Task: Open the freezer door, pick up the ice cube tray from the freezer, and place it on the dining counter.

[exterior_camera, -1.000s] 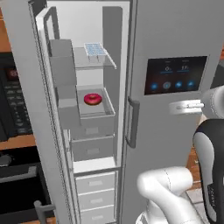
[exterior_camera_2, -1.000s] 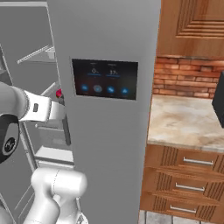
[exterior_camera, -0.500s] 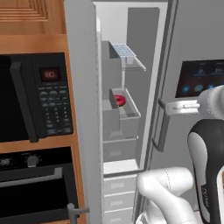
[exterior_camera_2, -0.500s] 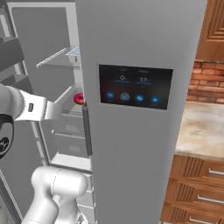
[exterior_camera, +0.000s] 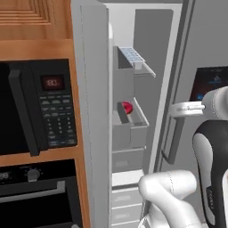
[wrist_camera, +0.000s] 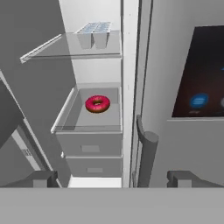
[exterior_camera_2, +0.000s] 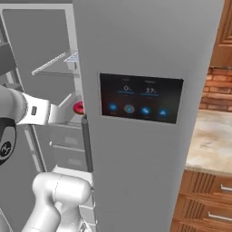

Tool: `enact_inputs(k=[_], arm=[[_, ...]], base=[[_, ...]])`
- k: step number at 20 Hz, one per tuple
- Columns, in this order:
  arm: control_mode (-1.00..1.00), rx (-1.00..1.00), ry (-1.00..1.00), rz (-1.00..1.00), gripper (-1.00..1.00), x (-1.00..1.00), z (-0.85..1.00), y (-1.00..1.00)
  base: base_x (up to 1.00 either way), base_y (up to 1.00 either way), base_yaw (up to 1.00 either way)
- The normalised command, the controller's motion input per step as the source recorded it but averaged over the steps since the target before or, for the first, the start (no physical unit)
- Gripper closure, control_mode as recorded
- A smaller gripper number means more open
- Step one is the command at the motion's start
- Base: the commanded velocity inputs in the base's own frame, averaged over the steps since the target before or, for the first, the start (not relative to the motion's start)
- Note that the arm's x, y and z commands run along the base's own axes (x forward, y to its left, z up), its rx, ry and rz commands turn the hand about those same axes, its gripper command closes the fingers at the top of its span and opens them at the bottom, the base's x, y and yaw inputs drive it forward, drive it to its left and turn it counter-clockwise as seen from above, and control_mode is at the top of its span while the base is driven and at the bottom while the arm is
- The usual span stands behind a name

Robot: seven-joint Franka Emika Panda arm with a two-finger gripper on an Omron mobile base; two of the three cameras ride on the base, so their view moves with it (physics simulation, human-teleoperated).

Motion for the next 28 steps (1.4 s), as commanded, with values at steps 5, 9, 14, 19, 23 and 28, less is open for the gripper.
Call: enact_inputs(k=[5, 9, 14, 19, 23, 28], arm=[[1.0, 0.0, 0.0, 0.0, -1.0, 0.0, 0.0, 0.0], [1.0, 0.0, 0.0, 0.0, -1.0, 0.0, 0.0, 0.0], [1.0, 0.0, 0.0, 0.0, -1.0, 0.0, 0.0, 0.0], [-1.0, 0.0, 0.02, 0.0, -1.0, 0.1, 0.0, 0.02], [-1.0, 0.06, 0.06, -0.08, -1.0, 0.0, 0.32, 0.12], [-1.0, 0.15, 0.03, -0.17, -1.0, 0.07, 0.49, 0.13]], base=[[0.32, 0.36, 0.0], [0.33, 0.21, 0.0], [0.59, 0.17, 0.0], [0.3, 0.05, 0.0], [0.0, 0.0, 0.0], [0.0, 0.0, 0.0]])
